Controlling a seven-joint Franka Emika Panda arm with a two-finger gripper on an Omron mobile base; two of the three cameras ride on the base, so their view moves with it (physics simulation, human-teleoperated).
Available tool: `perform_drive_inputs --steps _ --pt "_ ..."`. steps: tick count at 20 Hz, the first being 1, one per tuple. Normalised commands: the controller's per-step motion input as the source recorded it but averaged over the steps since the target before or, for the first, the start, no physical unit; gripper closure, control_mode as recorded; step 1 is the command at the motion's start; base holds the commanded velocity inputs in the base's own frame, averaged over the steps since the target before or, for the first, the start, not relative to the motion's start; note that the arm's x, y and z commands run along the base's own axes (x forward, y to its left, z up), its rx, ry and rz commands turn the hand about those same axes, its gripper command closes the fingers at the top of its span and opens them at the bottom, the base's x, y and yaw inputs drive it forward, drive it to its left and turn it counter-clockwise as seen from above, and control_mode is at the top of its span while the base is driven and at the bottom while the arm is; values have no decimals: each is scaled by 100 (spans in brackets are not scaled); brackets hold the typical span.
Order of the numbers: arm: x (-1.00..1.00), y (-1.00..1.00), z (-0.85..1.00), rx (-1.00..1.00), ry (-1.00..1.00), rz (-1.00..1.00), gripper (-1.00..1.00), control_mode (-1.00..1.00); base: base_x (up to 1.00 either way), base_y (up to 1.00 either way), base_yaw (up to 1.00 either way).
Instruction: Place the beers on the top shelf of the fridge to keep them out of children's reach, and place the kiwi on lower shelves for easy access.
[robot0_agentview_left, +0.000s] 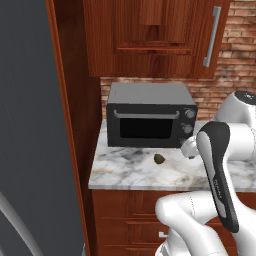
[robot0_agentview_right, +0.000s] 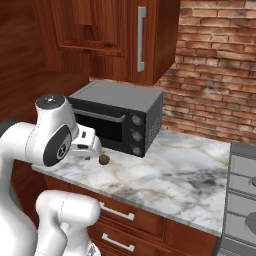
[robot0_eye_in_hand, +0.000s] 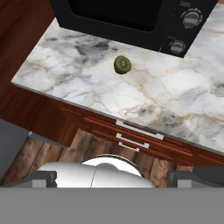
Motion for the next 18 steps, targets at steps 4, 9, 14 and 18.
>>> perform_drive_inputs --steps 4,9,14,18 --pt "52 0 -62 0 10 0 -100 -100 0 0 0" --pt "49 0 -50 0 8 0 -100 -100 0 0 0" --pt "43 0 -36 0 6 0 -100 -100 0 0 0" --pt "39 0 -25 0 4 0 -100 -100 0 0 0"
